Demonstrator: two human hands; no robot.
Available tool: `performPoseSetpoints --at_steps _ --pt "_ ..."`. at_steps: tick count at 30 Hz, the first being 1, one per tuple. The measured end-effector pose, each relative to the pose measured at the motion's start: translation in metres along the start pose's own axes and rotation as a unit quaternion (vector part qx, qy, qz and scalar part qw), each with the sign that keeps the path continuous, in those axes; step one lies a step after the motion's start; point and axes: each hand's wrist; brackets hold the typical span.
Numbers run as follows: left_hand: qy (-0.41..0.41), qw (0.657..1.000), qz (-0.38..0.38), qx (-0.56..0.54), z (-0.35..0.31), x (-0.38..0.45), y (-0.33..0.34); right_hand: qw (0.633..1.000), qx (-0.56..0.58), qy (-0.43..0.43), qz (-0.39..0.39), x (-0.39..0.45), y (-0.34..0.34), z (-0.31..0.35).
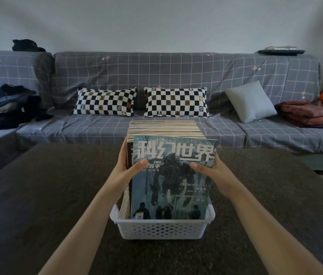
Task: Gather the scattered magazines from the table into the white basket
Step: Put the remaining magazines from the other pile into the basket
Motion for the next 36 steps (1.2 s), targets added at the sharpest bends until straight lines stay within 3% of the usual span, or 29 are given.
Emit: performPoseSetpoints --at_steps 5,11,15,22,31,34,36 --pt "0.006 1.0 0.025 -0.017 0.003 0.029 -0.01 0.987 0.081 0.013 0.137 0.023 -0.012 0.017" --pt "0.045 0.994 -0.04 -0.088 0.011 0.026 -0.005 0.983 0.166 -0.026 0.076 0.03 -0.002 0.008" --pt "0.054 0.993 -0.044 -0.091 0.008 0.022 -0.007 0.971 0.209 -0.076 0.092 0.022 -0.001 0.009" --pt "0.091 0.993 -0.016 -0.071 0.009 0.02 -0.017 0.976 0.146 -0.127 0.1 0.018 -0.001 0.017" --pt "0.024 0.999 0.025 -0.037 0.001 0.015 -0.013 0.993 -0.033 -0.097 0.054 0.012 0.001 0.015" --pt "0.002 0.999 0.01 -0.044 -0.002 0.017 -0.01 0.996 -0.011 -0.083 0.019 0.014 0.011 0.018" --pt "0.013 1.0 0.014 -0.022 0.001 0.015 -0.011 0.995 0.012 -0.086 0.041 0.013 0.01 0.016"
Point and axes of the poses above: each hand's wrist, its own x-axis towards the middle knuckle, its own y-axis out of the palm, z = x × y, and after that the axes turned 9 degrees about y, right-handed
